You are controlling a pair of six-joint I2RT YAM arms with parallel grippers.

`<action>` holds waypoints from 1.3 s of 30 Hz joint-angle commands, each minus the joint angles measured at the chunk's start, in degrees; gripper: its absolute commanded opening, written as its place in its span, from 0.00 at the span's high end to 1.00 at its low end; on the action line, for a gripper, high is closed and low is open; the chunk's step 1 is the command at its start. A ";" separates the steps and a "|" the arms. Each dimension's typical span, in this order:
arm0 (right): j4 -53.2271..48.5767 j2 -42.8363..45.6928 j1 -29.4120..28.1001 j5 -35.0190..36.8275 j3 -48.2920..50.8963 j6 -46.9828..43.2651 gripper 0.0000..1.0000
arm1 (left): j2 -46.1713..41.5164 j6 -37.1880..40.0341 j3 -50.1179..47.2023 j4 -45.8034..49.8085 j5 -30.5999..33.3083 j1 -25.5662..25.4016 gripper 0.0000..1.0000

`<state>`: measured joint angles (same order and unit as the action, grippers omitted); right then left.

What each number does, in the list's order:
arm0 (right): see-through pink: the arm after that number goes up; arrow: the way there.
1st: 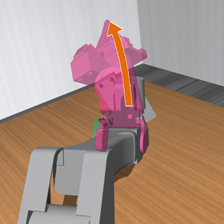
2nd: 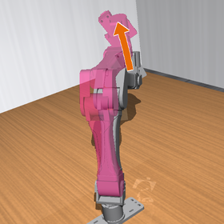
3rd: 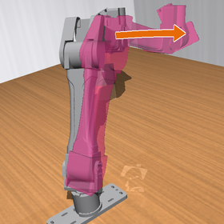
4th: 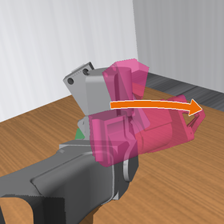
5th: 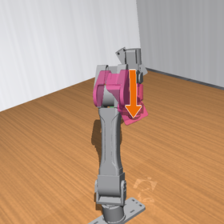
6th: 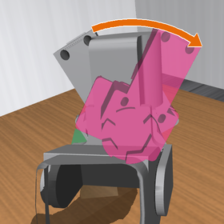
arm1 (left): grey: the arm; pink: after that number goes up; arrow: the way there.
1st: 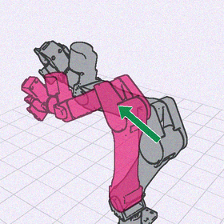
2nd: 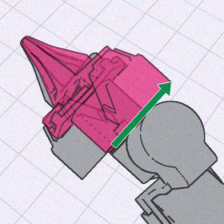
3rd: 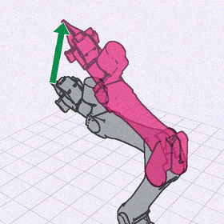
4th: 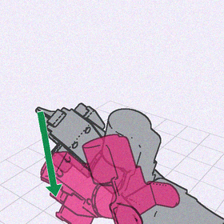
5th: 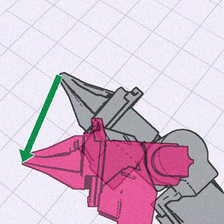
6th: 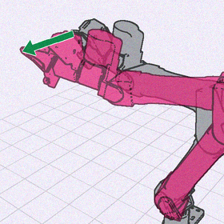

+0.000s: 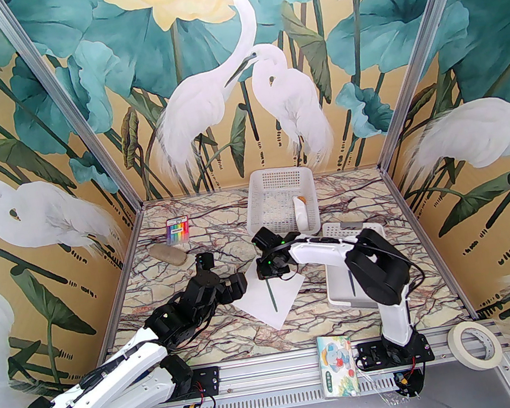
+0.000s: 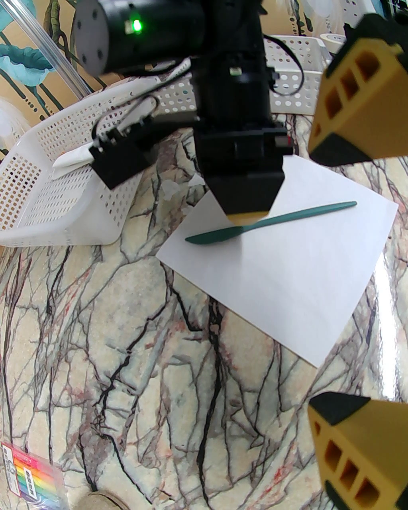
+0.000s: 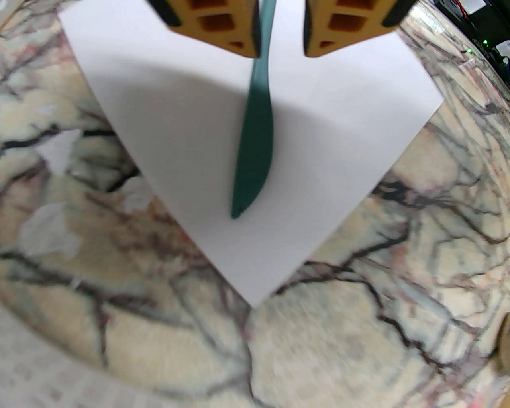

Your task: Place the utensils on the paper napkin and roll it up

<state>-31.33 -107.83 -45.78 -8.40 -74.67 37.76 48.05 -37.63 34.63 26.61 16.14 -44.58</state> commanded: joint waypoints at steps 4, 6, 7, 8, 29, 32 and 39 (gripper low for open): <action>-7.41 12.26 1.84 6.44 1.17 -5.76 0.63 | -3.76 2.56 -0.83 -5.69 -0.10 0.34 0.01; -9.76 15.54 3.43 8.38 2.11 -7.12 0.61 | -4.93 3.89 -1.87 -8.62 -0.07 0.37 0.01; -10.95 17.45 4.56 9.23 2.81 -7.68 0.60 | -5.82 5.41 -2.36 -10.25 -0.14 0.42 0.01; -12.08 19.43 5.78 10.05 3.53 -8.43 0.59 | -6.73 7.22 -2.53 -11.49 -0.07 0.39 0.01; -17.97 32.25 41.51 7.52 21.76 -19.24 0.54 | -9.40 44.58 -1.71 -31.14 -3.30 0.37 0.01; -17.20 27.48 42.56 8.30 20.57 -20.47 0.54 | -7.72 47.38 -1.84 -31.33 -4.97 0.43 0.01; -14.08 18.89 43.80 8.76 19.55 -20.59 0.59 | -4.17 48.61 -1.88 -31.16 -8.75 0.35 0.01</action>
<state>-47.55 -87.42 -2.44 0.58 -53.74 18.04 42.96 8.84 32.82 -3.95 10.55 -44.56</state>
